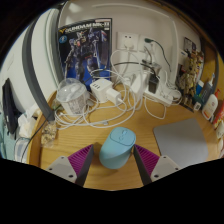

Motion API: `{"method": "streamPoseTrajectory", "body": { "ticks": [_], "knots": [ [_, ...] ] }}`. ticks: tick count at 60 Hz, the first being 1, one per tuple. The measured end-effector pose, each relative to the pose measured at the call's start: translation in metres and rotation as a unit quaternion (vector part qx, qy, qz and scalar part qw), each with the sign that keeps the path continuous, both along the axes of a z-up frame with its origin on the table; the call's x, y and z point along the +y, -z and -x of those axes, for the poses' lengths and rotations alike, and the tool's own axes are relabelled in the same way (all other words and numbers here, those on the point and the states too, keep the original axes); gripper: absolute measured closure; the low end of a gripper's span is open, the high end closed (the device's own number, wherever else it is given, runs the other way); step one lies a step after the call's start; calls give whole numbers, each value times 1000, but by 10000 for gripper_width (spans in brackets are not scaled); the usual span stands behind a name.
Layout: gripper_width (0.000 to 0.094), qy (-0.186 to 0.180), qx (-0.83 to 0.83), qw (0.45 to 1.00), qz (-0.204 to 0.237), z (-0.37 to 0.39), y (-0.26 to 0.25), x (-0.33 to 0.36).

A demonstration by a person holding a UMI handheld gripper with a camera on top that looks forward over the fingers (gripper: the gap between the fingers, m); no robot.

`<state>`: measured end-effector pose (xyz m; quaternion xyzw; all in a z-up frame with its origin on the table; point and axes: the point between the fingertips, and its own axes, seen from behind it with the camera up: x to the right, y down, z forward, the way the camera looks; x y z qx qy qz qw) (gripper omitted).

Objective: Arrange mouse

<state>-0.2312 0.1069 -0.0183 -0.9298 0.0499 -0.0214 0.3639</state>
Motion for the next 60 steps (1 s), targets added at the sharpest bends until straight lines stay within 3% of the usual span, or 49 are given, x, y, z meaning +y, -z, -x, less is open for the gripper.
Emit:
{"method": "streamPoseTrajectory", "body": {
  "ticks": [21,27,30,35,42,44,45,55,60],
  "knots": [
    [219,-13,7,1000,0,16,1,26],
    [290,-17,5,1000,-1,17,1,27],
    [411,-17,7,1000,-3,18,1,29],
    [441,-22,8,1000,-6,18,1,30],
    [566,-28,13,999,-12,18,1,27],
    [527,-33,12,999,-9,18,1,24],
    [603,-35,13,999,-9,18,1,23],
    [605,-73,19,997,1,17,-2,2],
    [605,-97,30,995,-18,14,-26,-4]
  ]
}}
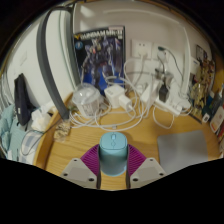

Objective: Arrange mouse

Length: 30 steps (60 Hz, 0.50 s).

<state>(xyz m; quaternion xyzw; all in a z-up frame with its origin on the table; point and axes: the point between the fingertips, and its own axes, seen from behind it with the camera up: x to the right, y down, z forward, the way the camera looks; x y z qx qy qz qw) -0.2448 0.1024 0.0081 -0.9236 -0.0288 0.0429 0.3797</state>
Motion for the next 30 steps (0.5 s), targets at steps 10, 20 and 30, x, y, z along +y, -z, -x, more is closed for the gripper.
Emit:
{"method": "streamPoseTrajectory", "body": {
  "ticks": [10,20,30],
  "knots": [
    [603,-21,-5,997,-77,-48,-105,7],
    [601,4,-33,987,-158,-148,-212,16],
    [604,37,-47,984,-167,-242,-223,14]
  ]
}}
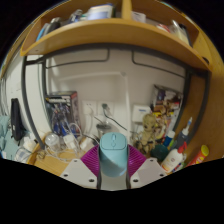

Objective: Arrange mouse

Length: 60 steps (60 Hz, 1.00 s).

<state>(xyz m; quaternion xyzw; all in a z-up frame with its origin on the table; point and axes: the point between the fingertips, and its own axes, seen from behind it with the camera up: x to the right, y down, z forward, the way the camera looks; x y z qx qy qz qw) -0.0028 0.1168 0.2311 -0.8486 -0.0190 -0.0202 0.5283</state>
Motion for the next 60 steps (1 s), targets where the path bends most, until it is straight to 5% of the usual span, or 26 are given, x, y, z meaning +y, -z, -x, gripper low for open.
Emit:
{"method": "streamPoseTrajectory", "body": {
  "ticks": [16,33,48,54,60],
  "knots": [
    [605,18,17,992,127,-49,149,-38],
    [591,10,32,978,205,-29,245,-64],
    [450,13,33,977,208,-29,249,-64],
    [284,12,-3,974,225,-35,245,-68],
    [269,5,-18,975,220,-27,222,-73]
  ]
}}
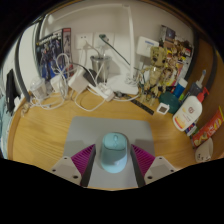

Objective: Arrange mouse

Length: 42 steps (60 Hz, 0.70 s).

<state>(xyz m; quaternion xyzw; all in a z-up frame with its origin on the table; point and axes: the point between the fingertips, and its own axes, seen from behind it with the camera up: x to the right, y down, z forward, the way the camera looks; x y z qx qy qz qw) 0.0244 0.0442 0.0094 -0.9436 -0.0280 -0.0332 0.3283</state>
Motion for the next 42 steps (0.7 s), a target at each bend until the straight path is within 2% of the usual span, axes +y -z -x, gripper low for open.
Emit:
{"method": "streamPoseTrajectory", "body": {
  "ticks": [13,26,42],
  "knots": [
    [271,6,18,999,-46,45,-84,-11],
    [270,-13,35,994,-102,112,-162,-25],
    [268,-31,35,991,-128,169,-202,-55]
  ]
}}
